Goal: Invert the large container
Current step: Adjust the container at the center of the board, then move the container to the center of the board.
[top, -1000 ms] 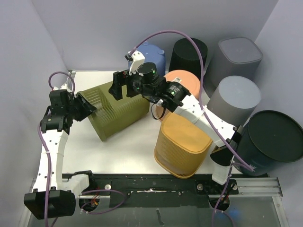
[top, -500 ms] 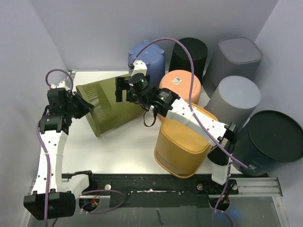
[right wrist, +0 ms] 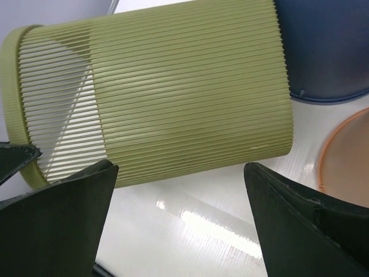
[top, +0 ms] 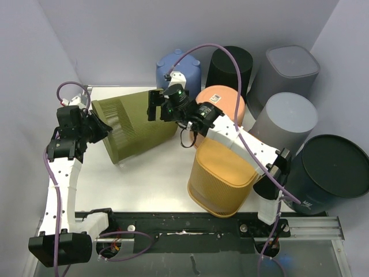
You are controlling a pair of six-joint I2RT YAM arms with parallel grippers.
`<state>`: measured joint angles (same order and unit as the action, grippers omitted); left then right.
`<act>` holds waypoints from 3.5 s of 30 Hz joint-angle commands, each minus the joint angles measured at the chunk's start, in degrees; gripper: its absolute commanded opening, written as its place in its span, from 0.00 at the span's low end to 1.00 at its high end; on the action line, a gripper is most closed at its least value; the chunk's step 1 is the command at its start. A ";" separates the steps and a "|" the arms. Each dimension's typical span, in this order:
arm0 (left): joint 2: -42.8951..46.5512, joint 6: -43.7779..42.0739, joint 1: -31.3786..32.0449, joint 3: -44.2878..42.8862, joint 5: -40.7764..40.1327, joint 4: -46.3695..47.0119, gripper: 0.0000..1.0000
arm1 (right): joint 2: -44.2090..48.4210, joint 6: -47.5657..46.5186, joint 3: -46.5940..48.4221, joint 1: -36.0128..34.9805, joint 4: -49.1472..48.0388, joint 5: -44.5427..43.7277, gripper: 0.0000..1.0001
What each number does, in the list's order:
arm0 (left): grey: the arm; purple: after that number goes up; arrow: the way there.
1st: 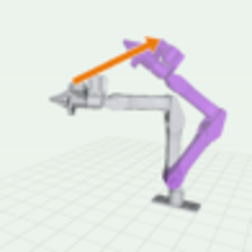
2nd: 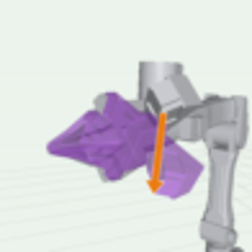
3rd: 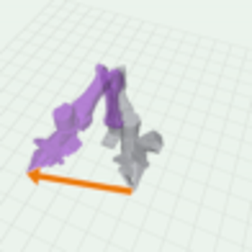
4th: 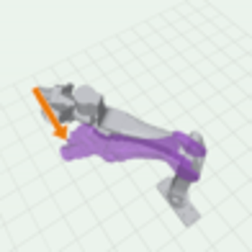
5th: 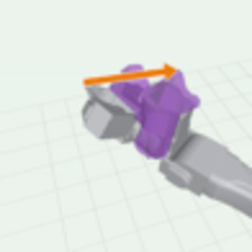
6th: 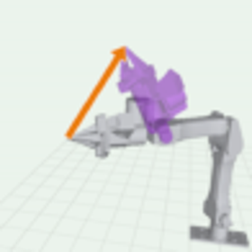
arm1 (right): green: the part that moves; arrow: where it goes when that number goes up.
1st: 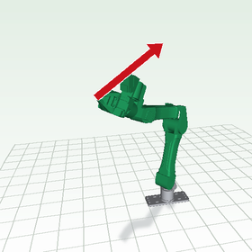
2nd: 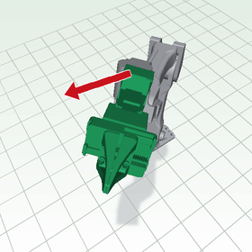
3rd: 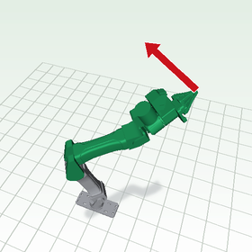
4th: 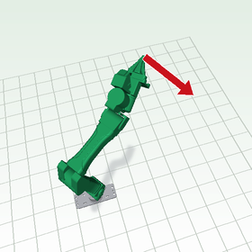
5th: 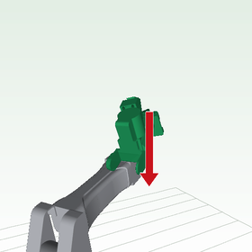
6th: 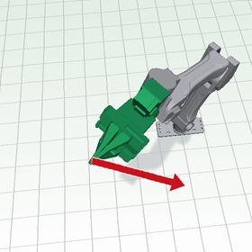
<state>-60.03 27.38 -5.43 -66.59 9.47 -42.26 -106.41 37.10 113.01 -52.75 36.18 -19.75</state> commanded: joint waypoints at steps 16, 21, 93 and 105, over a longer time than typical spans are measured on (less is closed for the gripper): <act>0.67 -10.06 -0.81 -0.04 -2.86 3.94 0.00 | -10.64 -1.22 13.55 14.64 5.14 23.61 0.98; 0.53 -10.04 -0.81 0.14 -2.38 4.17 0.00 | -11.54 -1.03 13.77 14.67 6.50 23.90 0.98; -27.92 8.55 57.37 5.74 5.02 58.18 0.57 | 27.50 -14.69 2.83 13.37 2.25 3.25 0.98; -17.44 7.19 51.07 4.03 8.80 47.75 0.65 | 23.98 -13.83 3.58 13.42 2.47 3.65 0.97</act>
<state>-87.00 36.23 47.03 -58.98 16.36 9.52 -81.25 22.68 115.31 -39.40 40.47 -16.45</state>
